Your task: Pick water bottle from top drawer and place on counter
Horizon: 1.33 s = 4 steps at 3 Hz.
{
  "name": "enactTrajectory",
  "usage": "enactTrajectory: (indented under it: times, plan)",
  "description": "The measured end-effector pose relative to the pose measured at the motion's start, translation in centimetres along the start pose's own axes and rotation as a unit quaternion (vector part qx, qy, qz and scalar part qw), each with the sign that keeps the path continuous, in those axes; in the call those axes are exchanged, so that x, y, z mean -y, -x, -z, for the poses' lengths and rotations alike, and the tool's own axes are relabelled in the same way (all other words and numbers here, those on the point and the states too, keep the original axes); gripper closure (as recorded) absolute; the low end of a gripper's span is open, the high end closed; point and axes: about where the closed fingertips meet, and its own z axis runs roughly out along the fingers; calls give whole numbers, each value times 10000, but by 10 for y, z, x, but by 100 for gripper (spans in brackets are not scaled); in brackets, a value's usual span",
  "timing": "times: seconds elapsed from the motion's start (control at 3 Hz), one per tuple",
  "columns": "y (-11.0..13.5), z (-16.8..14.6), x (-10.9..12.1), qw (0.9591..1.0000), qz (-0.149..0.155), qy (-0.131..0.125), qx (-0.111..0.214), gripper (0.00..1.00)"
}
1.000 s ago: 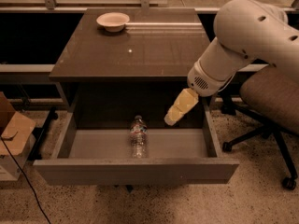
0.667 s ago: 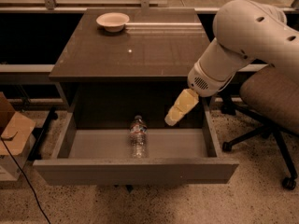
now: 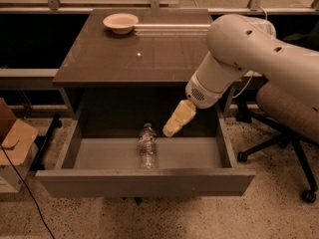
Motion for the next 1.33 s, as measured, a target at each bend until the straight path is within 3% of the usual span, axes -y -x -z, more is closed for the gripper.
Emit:
enactTrajectory:
  times: [0.67,1.0,1.33]
  plan:
    - [20,-68,-1,9971,-699,312,23,0]
    - [38,-112,-7,9915,-1192,530,8,0]
    - [50,-142,-13,9865,-1499,656,-78,0]
